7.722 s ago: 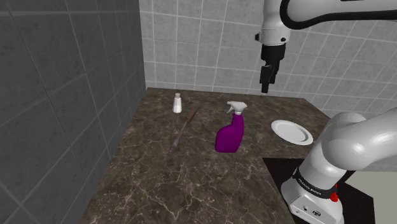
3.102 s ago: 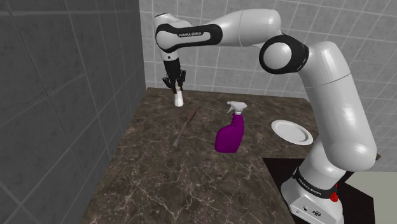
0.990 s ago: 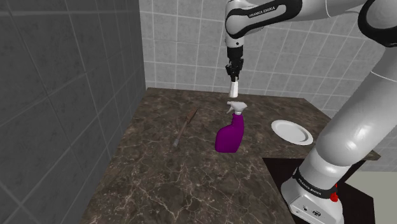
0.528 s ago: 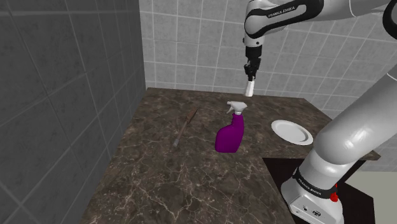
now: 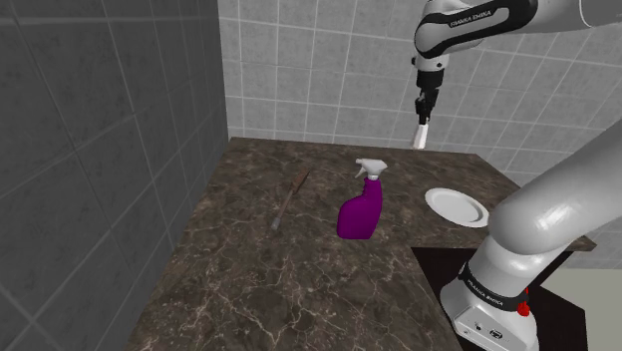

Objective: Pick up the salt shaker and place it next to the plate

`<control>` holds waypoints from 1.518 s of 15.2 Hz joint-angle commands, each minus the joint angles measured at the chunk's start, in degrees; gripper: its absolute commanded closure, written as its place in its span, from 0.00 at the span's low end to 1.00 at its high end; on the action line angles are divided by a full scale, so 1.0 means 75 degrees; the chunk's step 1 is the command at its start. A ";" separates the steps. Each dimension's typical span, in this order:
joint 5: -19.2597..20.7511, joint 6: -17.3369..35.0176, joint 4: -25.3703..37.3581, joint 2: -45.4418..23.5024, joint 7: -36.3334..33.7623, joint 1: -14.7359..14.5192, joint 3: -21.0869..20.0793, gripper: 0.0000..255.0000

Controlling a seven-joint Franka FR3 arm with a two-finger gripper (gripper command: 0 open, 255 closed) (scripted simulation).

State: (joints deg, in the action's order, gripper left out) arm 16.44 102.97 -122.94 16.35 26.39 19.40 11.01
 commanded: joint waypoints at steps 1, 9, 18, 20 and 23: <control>0.0107 0.0043 -0.0063 0.0105 0.0331 0.0148 0.0214 1.00; 0.0487 0.0145 0.0091 0.0259 0.1775 0.0752 0.1175 1.00; 0.0625 0.0484 0.0463 -0.0063 0.3085 0.1211 0.2101 1.00; 0.0645 0.0684 0.0279 -0.0083 0.3043 0.1221 0.2126 1.00; 0.0672 0.0987 0.0015 -0.0129 0.2984 0.1235 0.2166 1.00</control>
State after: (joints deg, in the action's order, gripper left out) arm 21.44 109.46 -122.19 15.64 48.84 28.61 27.08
